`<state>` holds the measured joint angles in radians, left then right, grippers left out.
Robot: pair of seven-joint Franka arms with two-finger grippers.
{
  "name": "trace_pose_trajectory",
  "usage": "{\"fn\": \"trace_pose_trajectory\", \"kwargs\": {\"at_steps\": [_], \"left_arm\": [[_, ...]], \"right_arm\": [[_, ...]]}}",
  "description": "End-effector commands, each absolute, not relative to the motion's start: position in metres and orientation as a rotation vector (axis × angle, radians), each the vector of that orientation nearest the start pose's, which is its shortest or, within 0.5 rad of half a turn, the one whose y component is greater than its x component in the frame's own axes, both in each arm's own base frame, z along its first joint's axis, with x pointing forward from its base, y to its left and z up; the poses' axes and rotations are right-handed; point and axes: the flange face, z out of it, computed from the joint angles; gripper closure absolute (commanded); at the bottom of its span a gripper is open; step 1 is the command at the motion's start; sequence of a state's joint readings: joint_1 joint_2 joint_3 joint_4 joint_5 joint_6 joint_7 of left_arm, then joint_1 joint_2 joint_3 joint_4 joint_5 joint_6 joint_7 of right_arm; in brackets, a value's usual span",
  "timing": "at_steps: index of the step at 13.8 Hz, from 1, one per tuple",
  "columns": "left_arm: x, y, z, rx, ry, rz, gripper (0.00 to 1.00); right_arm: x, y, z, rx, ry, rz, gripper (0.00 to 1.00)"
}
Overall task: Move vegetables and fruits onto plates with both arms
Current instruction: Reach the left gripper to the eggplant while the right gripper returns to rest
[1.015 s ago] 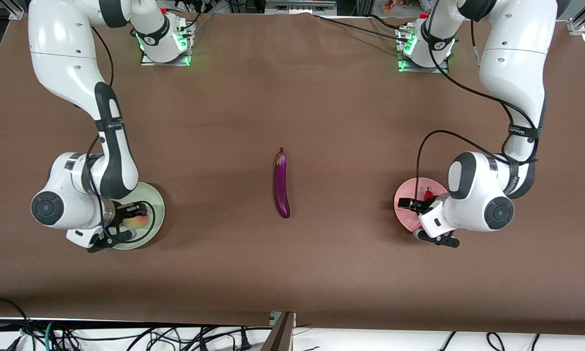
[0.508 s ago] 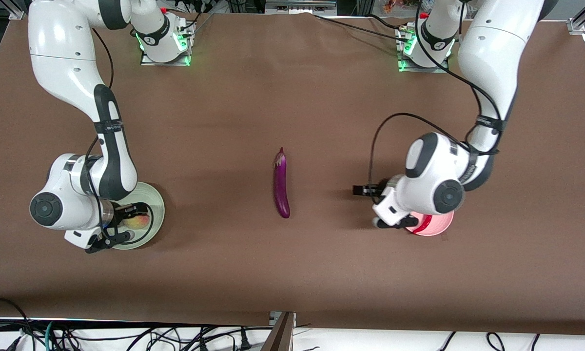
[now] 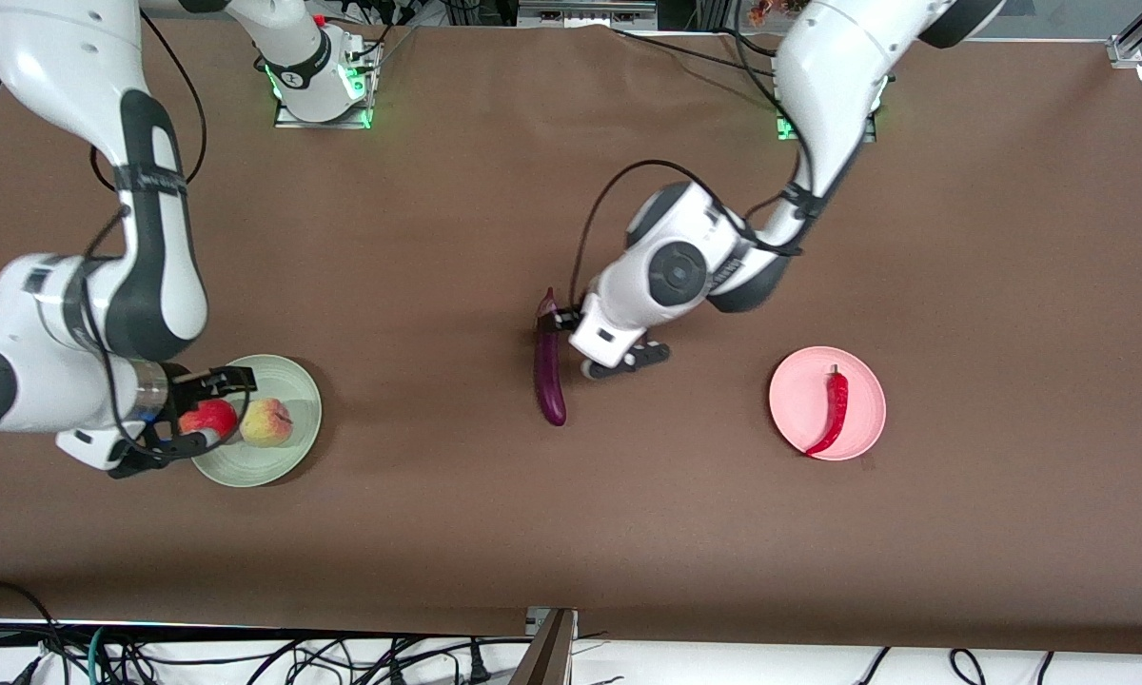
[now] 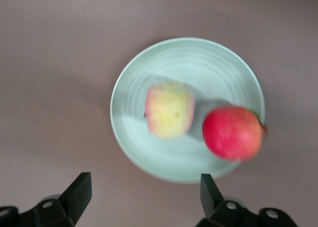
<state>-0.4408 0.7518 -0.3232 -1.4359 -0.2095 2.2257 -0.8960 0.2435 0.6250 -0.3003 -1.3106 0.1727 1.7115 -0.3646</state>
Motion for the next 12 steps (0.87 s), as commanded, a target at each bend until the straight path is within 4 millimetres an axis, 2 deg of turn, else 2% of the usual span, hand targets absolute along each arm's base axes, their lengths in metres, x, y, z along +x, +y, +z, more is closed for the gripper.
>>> {"fn": "trace_pose_trajectory", "kwargs": {"at_steps": [1, 2, 4, 6, 8, 11, 12], "left_arm": [[0.568, -0.475, 0.248, -3.409, -0.659, 0.319, 0.0], [0.559, -0.49, 0.243, -3.433, -0.6, 0.249, 0.0], [0.55, -0.499, 0.228, -3.393, -0.467, 0.14, 0.0], [0.543, -0.506, 0.221, -3.387, -0.433, 0.13, 0.0], [0.536, -0.516, 0.206, -3.402, -0.403, 0.112, 0.0], [0.522, -0.528, 0.191, -3.371, -0.247, 0.039, 0.0], [0.523, -0.527, 0.19, -3.361, -0.214, 0.015, 0.0]], "right_arm": [[0.668, 0.034, 0.431, -3.109, -0.398, 0.369, 0.03], [0.658, 0.038, 0.449, -3.123, -0.369, 0.384, 0.01], [0.635, 0.041, 0.486, -3.136, -0.276, 0.424, 0.01], [0.609, 0.04, 0.508, -3.122, -0.241, 0.463, 0.01], [0.591, 0.057, 0.536, -3.142, -0.25, 0.404, 0.01], [0.582, 0.08, 0.542, -3.133, -0.33, 0.368, 0.0], [0.578, 0.072, 0.558, -3.157, -0.315, 0.328, 0.0]]}}
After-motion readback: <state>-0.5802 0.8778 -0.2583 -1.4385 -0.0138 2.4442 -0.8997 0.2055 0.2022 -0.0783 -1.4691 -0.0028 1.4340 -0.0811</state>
